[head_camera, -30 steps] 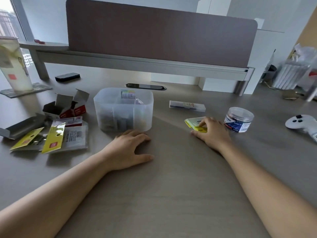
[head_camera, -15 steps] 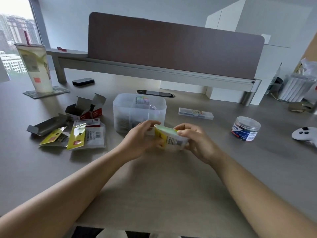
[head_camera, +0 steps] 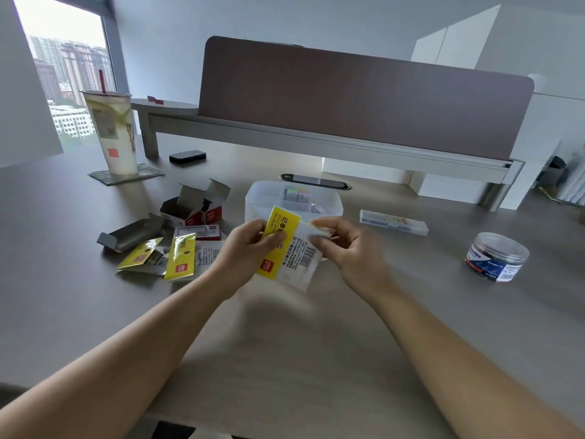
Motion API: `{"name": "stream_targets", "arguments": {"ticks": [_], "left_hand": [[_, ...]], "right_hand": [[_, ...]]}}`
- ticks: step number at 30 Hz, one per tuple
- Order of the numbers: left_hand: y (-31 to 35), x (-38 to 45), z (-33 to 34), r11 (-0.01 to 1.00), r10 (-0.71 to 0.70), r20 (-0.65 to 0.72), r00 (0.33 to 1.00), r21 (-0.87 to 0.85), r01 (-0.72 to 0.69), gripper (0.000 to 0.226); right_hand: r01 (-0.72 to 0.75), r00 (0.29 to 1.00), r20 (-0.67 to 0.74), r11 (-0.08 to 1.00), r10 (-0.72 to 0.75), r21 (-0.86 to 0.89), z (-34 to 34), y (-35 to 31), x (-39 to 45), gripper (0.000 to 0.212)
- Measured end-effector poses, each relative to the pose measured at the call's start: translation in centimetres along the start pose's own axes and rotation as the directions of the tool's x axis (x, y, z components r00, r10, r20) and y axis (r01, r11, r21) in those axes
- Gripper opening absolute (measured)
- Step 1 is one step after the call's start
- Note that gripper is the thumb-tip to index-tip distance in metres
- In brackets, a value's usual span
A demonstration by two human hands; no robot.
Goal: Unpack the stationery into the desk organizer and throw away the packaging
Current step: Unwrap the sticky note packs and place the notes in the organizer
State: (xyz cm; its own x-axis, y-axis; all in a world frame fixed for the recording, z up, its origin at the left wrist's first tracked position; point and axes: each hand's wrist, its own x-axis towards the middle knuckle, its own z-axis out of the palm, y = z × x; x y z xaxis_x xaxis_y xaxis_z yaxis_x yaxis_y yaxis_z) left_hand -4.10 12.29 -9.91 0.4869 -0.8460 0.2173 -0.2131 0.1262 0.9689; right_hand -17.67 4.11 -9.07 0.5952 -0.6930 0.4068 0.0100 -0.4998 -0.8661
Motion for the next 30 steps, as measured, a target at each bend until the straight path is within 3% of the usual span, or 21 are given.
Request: {"name": "stream_targets", "arguments": {"ticks": [4, 10, 15, 21, 30], "left_hand": [[-0.5, 0.2, -0.2, 0.999, -0.017, -0.015, 1.0, -0.052, 0.017, 0.015], [-0.5, 0.7, 0.0, 0.997, -0.011, -0.032, 0.999, -0.081, 0.008, 0.018], [-0.6, 0.9, 0.0, 0.997, -0.03, -0.041, 0.999, -0.072, 0.027, 0.024], [0.0, 0.9, -0.7, 0.982, -0.061, -0.114, 0.992, -0.186, 0.039, 0.02], [1.3, 0.4, -1.2, 0.949, -0.088, -0.047, 0.995, -0.308, 0.069, 0.017]], "right_hand": [[0.031, 0.996, -0.079, 0.999, -0.032, -0.019, 0.6, 0.3, 0.3, 0.023], [0.061, 0.991, -0.12, 0.997, -0.056, 0.043, 0.1, 0.6, 0.5, 0.016], [0.116, 0.991, -0.064, 0.993, -0.114, 0.02, -0.8, 0.7, 0.8, 0.024], [0.141, 0.99, 0.001, 0.987, -0.141, -0.078, -1.6, 0.6, 1.4, 0.034], [0.016, 0.994, 0.11, 0.993, -0.029, 0.119, -2.1, -1.6, 1.6, 0.027]]}}
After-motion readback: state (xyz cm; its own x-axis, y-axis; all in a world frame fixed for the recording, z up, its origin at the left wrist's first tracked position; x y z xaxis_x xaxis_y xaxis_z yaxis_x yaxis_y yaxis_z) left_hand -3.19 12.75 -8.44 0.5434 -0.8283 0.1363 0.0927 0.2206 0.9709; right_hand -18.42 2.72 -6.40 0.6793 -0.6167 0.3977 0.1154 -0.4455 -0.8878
